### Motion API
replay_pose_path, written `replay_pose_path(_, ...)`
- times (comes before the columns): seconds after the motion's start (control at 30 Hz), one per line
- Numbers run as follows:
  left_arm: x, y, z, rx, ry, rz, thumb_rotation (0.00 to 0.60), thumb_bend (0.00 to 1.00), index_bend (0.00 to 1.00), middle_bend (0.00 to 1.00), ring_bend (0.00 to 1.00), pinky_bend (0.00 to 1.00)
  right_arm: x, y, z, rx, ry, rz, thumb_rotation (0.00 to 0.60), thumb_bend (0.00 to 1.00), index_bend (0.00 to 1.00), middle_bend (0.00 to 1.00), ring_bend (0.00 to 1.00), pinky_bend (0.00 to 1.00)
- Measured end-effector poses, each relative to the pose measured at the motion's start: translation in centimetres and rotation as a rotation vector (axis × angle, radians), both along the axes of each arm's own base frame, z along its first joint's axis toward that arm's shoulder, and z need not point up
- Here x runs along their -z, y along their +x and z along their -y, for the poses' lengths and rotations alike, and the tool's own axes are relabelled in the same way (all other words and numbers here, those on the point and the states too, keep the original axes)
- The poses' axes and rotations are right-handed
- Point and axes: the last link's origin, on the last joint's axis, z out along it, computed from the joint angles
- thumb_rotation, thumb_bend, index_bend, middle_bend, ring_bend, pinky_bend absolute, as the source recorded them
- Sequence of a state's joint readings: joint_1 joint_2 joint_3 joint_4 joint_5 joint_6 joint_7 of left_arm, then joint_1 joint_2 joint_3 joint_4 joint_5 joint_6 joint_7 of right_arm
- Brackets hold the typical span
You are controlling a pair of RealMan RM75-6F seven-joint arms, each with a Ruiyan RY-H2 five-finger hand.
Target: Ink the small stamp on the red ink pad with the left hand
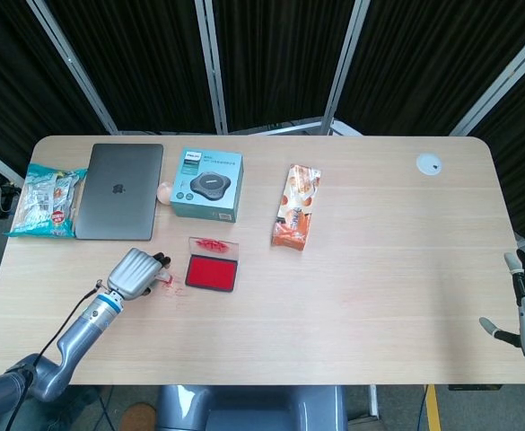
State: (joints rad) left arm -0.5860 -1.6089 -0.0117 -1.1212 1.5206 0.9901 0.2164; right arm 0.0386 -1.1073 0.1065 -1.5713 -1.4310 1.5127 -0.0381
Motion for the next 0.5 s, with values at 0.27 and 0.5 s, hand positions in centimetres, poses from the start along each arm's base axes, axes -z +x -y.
replay_pose_path(0.27, 0.24, 0.22, -0.28, -0.005, 0.003, 0.007, 0.600, 0.35, 0.42, 0.46, 0.84, 0.93, -0.04, -0.10, 0.03, 0.004, -0.001, 0.000, 0.600, 0.00, 0.00, 0.00, 0.00, 0.00)
replay_pose_path(0.5, 0.53, 0.27, -0.22, -0.006, -0.005, 0.003, 0.600, 0.35, 0.47, 0.49, 0.84, 0.93, -0.03, -0.16, 0.06, 0.008, -0.001, 0.001, 0.600, 0.00, 0.00, 0.00, 0.00, 0.00)
